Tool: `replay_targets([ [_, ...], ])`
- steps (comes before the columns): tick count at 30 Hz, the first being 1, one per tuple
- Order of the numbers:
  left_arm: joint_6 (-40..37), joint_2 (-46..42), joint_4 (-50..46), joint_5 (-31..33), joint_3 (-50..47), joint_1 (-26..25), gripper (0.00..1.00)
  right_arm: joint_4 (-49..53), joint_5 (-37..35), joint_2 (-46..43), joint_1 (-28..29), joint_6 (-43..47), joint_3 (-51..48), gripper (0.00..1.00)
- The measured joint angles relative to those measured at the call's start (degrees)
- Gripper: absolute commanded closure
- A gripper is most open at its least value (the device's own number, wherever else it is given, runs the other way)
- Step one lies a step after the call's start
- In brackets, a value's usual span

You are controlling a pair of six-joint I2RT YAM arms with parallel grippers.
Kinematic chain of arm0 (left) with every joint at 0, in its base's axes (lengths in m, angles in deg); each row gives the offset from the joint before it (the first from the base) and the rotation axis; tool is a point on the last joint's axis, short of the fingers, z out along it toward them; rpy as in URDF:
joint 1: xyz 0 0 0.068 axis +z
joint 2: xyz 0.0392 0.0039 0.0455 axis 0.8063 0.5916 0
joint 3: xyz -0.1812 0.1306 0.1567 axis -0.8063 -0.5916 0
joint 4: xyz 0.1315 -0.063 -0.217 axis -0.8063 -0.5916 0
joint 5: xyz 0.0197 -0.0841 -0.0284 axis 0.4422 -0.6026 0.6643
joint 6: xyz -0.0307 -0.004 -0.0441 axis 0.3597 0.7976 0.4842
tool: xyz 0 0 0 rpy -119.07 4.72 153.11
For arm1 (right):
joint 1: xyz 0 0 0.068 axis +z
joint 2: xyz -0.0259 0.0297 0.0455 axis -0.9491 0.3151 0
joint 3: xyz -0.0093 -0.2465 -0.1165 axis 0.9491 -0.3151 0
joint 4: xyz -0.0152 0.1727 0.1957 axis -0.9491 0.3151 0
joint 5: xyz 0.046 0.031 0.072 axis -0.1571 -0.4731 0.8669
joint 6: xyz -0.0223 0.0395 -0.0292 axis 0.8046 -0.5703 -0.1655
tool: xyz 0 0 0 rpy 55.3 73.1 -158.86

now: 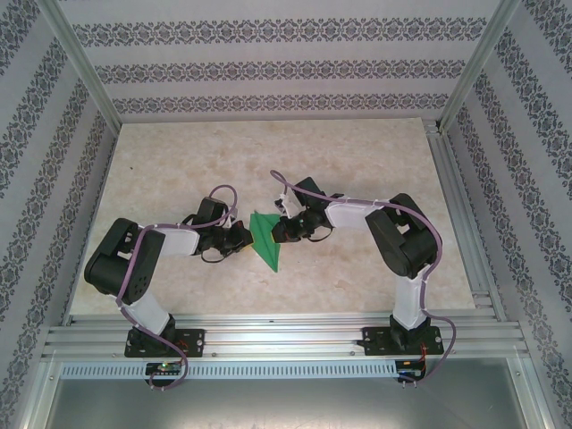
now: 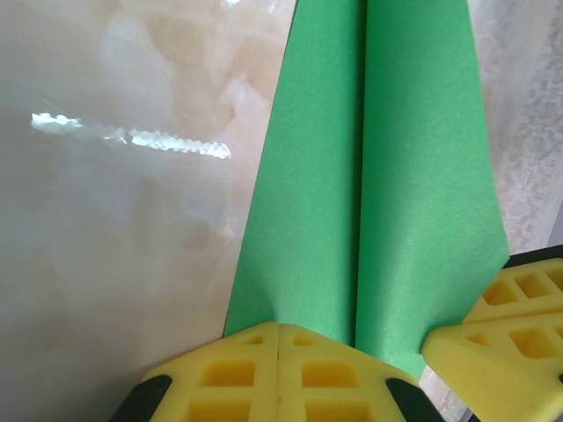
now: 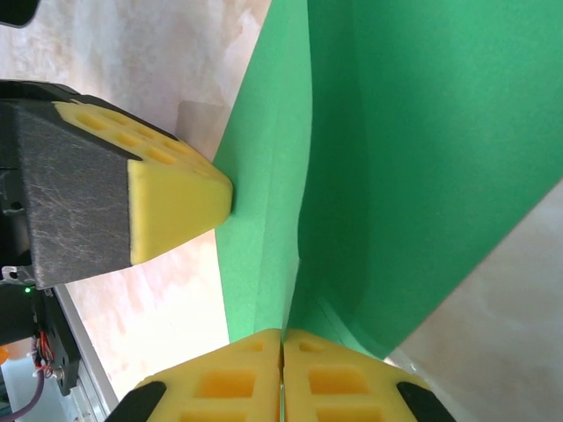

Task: Fold a paper plane with a square sheet of paper (fold left side to right side)
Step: Fourth fold the wing at the center of the table.

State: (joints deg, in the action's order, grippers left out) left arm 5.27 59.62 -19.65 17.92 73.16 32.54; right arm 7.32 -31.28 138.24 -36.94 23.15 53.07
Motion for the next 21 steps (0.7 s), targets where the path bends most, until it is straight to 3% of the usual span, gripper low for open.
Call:
replay_targets([
  [21,-0.8,0.0,-0.4,0.0,0.3,0.0,1.00,1.7,-1.9,0.5,-0.7,0.2,-0.5,0.92],
])
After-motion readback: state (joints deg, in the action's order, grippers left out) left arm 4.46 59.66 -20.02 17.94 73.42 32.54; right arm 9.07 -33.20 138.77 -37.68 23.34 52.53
